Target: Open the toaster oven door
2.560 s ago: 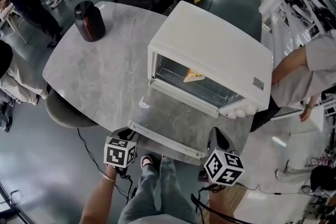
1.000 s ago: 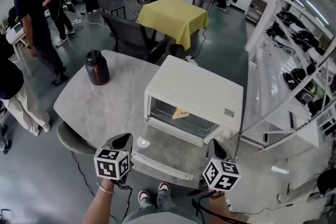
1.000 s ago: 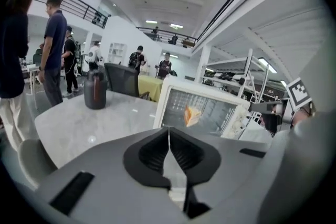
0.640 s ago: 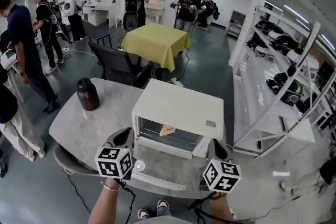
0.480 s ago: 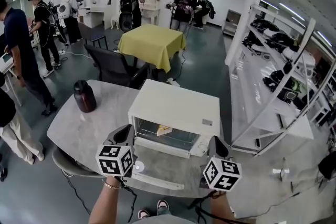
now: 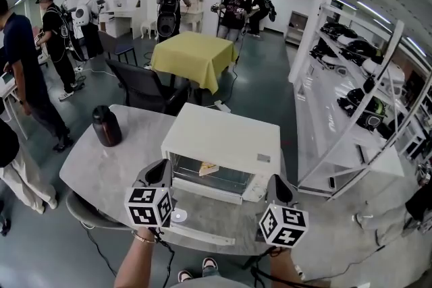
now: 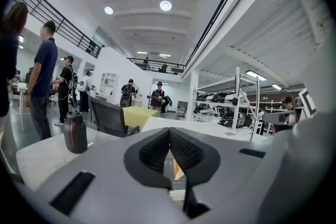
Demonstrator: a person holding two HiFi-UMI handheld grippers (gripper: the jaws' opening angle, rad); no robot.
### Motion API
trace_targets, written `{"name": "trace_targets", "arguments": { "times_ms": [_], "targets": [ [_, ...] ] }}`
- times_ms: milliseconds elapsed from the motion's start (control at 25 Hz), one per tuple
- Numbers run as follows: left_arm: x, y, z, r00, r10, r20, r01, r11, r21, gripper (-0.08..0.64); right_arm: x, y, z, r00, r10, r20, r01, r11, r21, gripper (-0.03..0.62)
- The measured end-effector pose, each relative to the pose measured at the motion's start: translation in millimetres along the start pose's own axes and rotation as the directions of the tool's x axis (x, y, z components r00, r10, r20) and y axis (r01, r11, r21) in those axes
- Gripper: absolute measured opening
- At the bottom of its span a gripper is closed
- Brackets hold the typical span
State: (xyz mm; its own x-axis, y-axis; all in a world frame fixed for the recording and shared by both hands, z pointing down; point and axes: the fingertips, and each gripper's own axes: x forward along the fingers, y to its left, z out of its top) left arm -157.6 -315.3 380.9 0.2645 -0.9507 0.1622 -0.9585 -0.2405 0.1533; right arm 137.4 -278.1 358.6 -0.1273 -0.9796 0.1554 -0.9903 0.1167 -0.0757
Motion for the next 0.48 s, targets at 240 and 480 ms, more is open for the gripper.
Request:
{"name": "trace_targets", "arguments": {
  "times_ms": [240, 480],
  "targets": [
    [2.9, 2.4, 1.4, 1.0, 0.019, 0.003, -0.019, 1.0, 0.0, 0.005, 6.4, 1.9, -2.3, 1.0, 0.021, -0.012, -0.021, 1.0, 0.009, 0.003],
    [5.2, 1.5, 0.4, 1.0, 0.023, -0.009, -0.024, 1.0, -0.004, 0.005, 8.9, 1.6, -0.4, 0.999, 0.037, -0.017, -0.037, 0.999, 0.01, 0.003]
  ]
}}
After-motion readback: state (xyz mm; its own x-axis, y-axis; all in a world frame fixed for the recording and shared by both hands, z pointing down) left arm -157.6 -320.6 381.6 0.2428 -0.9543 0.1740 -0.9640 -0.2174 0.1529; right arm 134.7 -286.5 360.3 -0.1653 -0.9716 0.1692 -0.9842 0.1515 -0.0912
